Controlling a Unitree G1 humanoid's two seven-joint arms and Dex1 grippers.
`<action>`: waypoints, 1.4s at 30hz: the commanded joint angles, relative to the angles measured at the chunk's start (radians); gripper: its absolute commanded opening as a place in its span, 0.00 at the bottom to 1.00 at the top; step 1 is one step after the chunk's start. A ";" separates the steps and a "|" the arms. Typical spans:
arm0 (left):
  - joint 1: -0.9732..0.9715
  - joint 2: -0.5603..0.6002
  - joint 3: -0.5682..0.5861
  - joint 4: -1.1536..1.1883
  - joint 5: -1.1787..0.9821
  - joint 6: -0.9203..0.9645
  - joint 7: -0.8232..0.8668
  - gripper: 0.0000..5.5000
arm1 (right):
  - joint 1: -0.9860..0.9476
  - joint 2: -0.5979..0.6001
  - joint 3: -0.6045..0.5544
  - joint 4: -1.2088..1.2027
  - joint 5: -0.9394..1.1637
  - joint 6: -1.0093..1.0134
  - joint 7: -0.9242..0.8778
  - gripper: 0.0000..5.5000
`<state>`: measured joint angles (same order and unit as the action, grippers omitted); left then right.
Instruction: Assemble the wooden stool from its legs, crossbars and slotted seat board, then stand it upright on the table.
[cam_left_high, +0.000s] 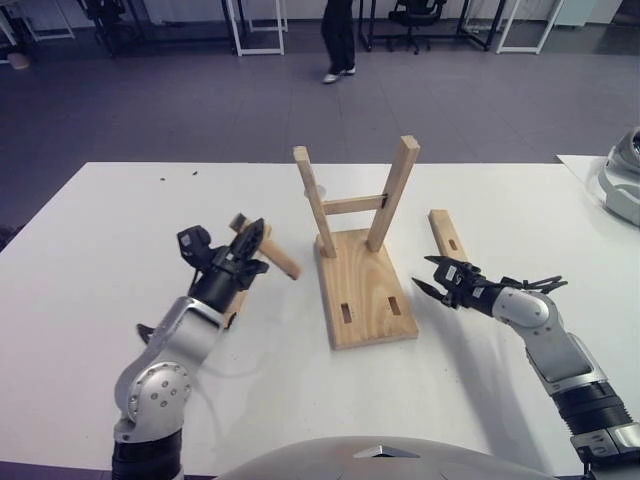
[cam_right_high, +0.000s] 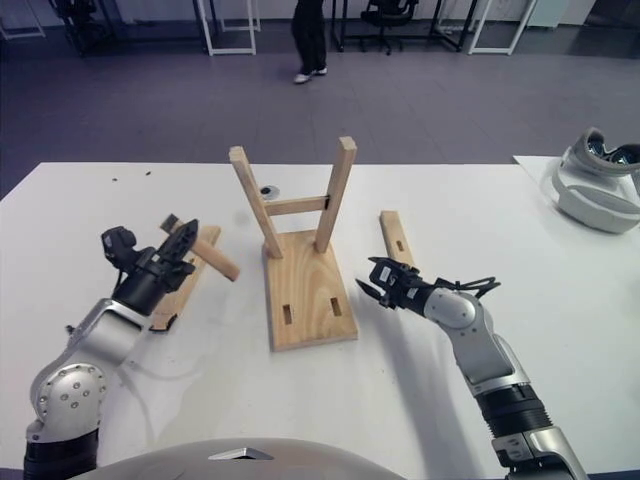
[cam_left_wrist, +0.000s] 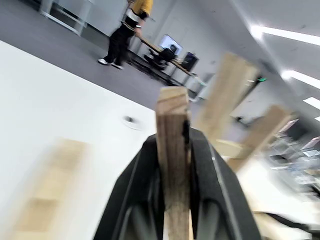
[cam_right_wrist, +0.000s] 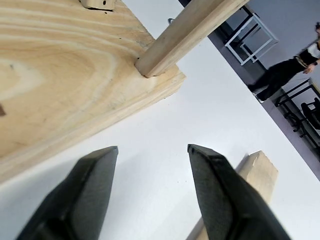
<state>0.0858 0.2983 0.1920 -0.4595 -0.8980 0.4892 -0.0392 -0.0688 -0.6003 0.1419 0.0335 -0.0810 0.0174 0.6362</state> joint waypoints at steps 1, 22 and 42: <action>-0.047 0.067 0.062 0.160 0.127 -0.080 -0.084 0.07 | 0.020 0.003 0.029 0.035 -0.033 -0.036 -0.003 0.47; -0.173 -0.037 0.107 0.478 0.273 -0.238 -0.267 0.07 | -0.043 0.044 0.071 0.194 -0.071 -0.129 -0.027 0.47; -0.090 0.113 -0.072 0.682 0.513 -0.115 -0.302 0.07 | -0.063 0.059 0.078 0.202 -0.108 -0.145 -0.060 0.47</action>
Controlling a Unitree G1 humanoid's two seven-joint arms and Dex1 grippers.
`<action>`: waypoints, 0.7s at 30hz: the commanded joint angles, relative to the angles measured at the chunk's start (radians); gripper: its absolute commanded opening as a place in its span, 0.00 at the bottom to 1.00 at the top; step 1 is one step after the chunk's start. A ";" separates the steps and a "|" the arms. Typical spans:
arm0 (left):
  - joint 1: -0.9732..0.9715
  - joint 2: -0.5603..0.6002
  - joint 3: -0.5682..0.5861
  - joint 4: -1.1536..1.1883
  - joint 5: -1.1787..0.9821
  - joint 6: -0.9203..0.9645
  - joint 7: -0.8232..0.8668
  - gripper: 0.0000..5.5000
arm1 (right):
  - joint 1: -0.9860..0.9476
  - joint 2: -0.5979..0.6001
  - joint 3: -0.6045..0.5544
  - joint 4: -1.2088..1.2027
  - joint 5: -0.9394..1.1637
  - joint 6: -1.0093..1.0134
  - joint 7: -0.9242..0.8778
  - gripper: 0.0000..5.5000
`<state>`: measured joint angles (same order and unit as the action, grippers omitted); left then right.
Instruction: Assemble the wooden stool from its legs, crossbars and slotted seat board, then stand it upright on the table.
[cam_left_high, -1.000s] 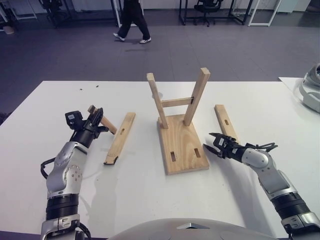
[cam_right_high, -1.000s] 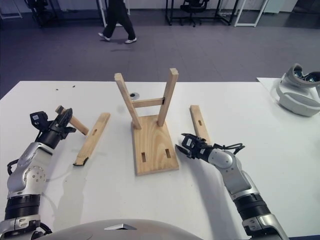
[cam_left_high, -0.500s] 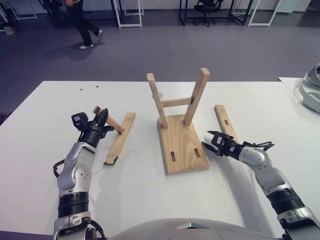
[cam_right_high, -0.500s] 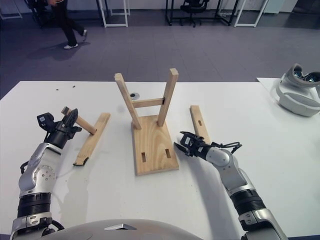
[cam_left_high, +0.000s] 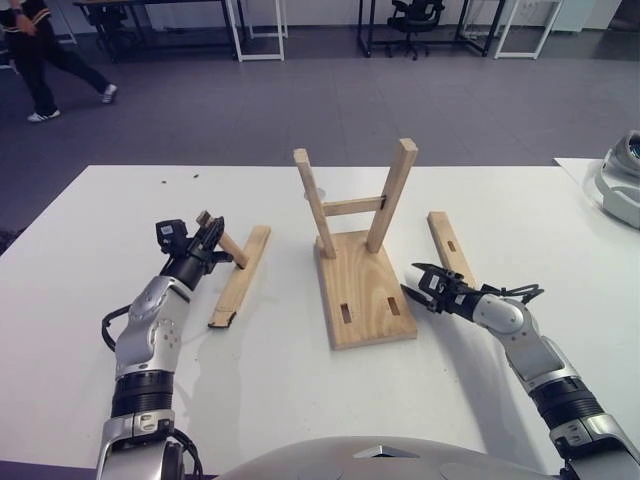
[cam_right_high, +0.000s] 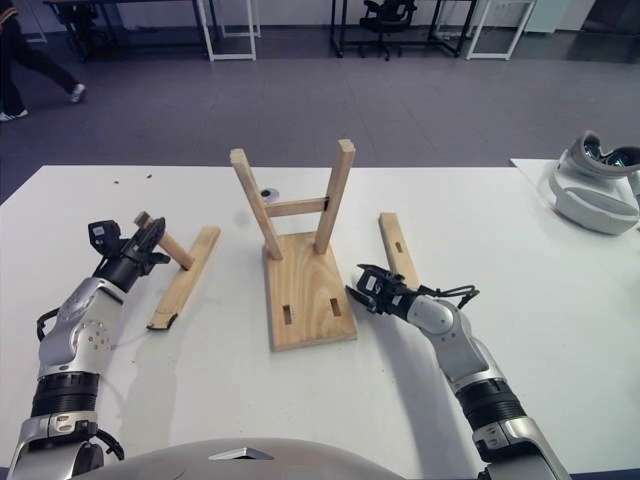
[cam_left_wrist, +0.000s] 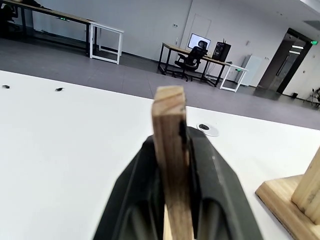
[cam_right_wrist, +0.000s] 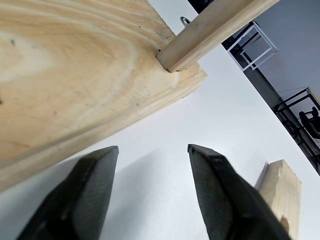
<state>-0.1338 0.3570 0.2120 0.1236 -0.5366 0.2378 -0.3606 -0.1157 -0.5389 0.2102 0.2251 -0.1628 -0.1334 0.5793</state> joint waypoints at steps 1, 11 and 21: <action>0.138 0.069 -0.111 0.111 0.171 0.134 0.019 0.07 | -0.018 -0.002 0.009 0.010 -0.029 0.005 -0.005 0.47; 0.193 0.056 -0.141 0.193 0.182 0.022 -0.006 0.07 | -0.037 -0.005 0.004 0.024 -0.052 -0.005 -0.022 0.47; 0.135 0.168 -0.038 -0.014 0.108 0.097 -0.112 0.36 | -0.042 0.031 -0.002 0.038 -0.042 -0.001 -0.044 0.47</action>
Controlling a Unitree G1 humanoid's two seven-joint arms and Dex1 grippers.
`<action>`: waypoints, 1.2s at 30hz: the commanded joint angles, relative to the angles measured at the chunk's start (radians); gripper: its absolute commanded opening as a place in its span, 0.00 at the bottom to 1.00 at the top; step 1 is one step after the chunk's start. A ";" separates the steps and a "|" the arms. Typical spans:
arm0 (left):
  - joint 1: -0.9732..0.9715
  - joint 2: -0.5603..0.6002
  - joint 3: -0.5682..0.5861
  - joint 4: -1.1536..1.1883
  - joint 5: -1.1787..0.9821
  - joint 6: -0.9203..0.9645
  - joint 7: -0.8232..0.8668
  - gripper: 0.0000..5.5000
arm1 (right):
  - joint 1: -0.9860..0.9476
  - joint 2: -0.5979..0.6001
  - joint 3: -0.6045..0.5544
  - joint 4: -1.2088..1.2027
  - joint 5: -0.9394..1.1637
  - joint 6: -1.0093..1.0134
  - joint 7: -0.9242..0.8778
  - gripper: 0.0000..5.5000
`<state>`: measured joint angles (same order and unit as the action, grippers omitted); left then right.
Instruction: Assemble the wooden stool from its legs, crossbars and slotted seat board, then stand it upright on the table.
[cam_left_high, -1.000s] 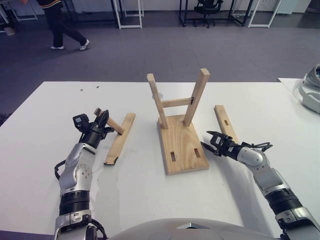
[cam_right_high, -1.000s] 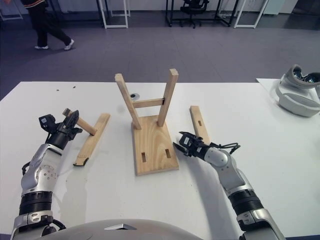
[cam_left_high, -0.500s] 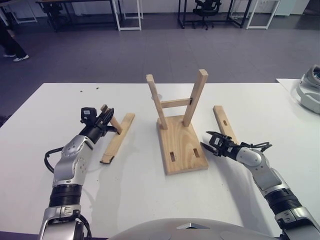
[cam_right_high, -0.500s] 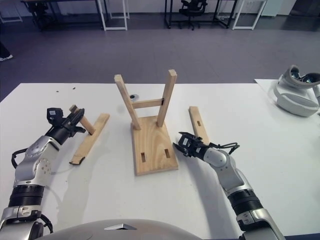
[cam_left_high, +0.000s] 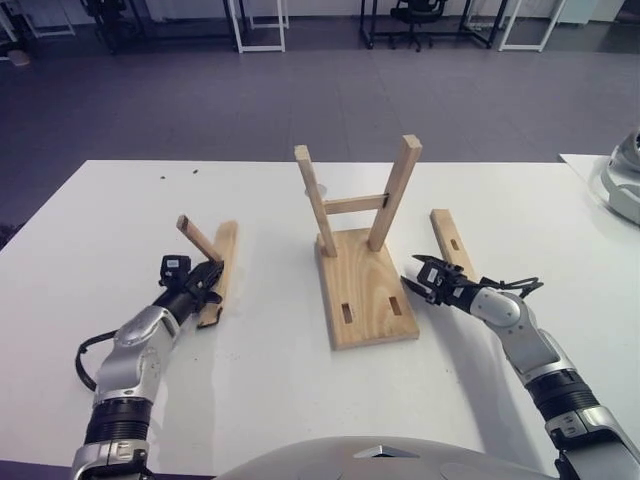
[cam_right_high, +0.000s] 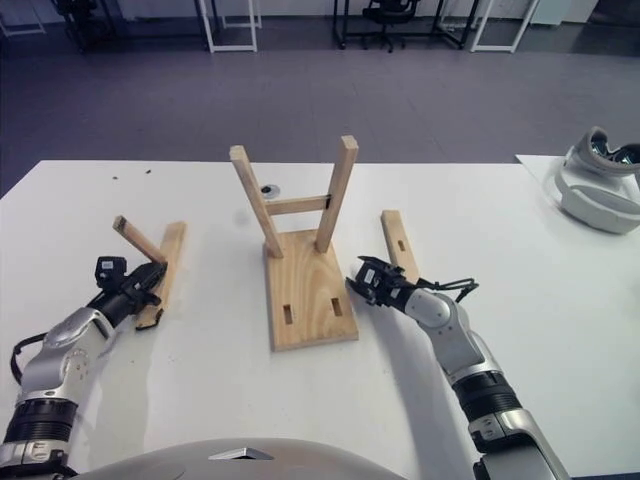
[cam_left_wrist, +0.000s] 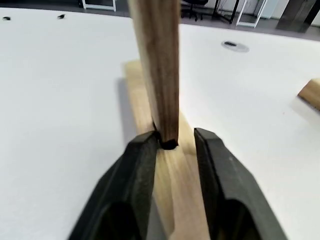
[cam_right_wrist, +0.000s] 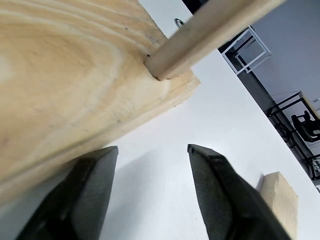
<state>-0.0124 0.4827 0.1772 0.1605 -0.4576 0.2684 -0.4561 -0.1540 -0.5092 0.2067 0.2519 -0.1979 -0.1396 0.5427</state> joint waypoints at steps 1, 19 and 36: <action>0.022 0.059 -0.008 -0.075 0.032 0.107 -0.016 0.39 | -0.001 0.003 0.000 0.012 -0.009 0.006 -0.012 0.47; -0.010 -0.109 0.023 -0.320 0.061 0.566 0.339 0.72 | 0.029 0.036 0.018 0.009 -0.033 0.011 -0.077 0.47; -0.109 0.103 0.230 -0.319 0.031 0.165 -0.004 0.37 | -0.136 0.112 -0.374 -0.494 0.929 0.606 0.069 0.54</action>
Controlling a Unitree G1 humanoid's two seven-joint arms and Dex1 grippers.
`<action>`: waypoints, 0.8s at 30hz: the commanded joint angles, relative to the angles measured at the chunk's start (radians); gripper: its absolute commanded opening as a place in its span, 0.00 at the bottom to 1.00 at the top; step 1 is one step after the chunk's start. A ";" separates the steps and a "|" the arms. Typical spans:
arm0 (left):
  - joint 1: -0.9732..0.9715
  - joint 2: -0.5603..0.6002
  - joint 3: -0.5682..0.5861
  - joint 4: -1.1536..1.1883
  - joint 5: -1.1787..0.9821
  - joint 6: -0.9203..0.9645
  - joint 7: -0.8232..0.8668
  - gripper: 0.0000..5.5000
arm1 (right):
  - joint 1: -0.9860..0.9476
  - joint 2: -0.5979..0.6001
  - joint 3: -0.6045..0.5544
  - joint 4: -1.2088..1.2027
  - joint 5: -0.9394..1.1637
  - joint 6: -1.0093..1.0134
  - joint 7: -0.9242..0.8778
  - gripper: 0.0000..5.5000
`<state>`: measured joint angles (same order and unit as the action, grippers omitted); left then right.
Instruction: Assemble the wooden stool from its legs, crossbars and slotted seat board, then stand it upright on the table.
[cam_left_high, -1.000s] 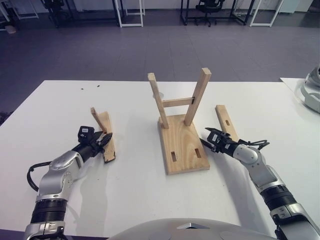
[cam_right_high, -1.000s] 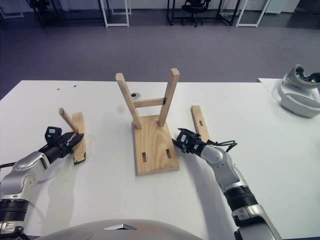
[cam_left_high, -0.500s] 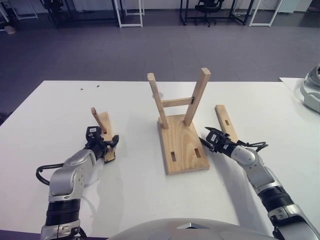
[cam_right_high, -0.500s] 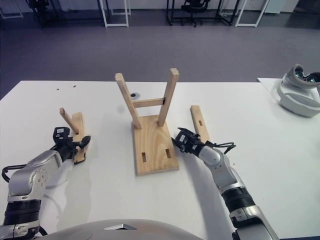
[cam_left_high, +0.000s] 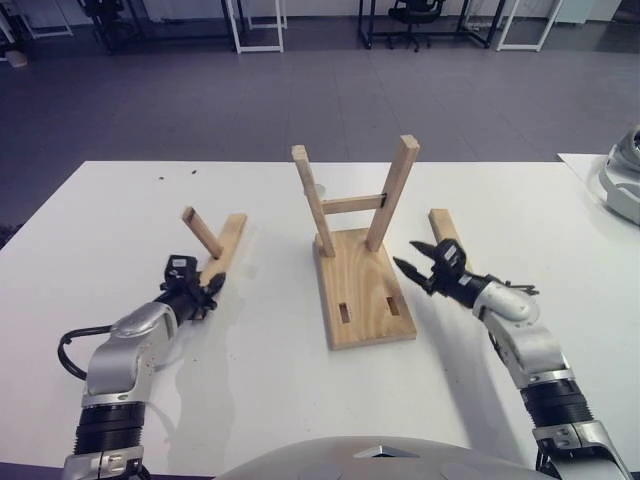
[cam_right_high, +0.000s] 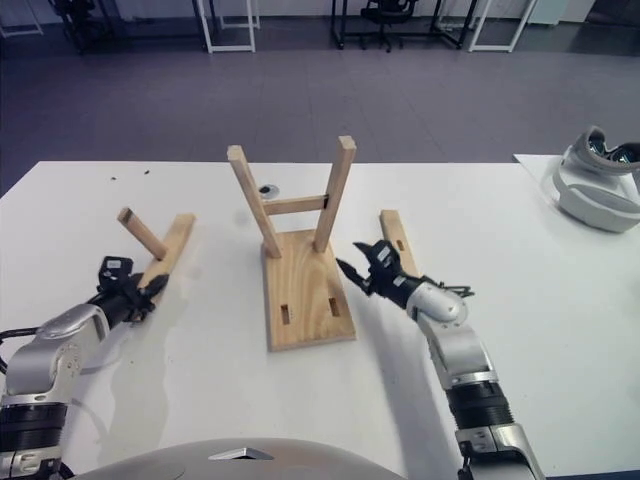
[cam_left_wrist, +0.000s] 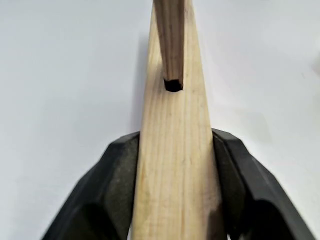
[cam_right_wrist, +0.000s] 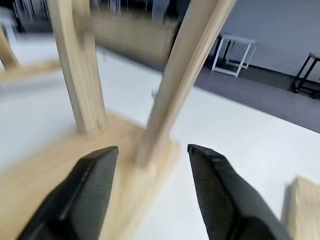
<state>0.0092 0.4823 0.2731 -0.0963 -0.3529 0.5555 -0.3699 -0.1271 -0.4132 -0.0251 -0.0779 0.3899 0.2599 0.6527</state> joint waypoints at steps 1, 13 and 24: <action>-0.182 0.131 0.143 -0.103 -0.095 -0.131 -0.116 0.37 | -0.232 0.031 -0.172 -0.201 0.445 0.260 -0.092 0.58; -0.582 0.119 -0.239 -0.317 -0.042 -0.227 -0.256 0.37 | -0.718 0.339 -0.208 -0.102 0.825 0.372 -0.556 0.61; -0.553 0.103 -0.296 -0.333 -0.014 -0.246 -0.303 0.37 | -0.680 0.328 -0.218 -0.129 0.901 0.399 -0.601 0.37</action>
<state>-0.5463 0.5932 -0.0142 -0.4063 -0.3772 0.3144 -0.6659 -0.8169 -0.0710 -0.2427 -0.2054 1.2934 0.6493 0.0692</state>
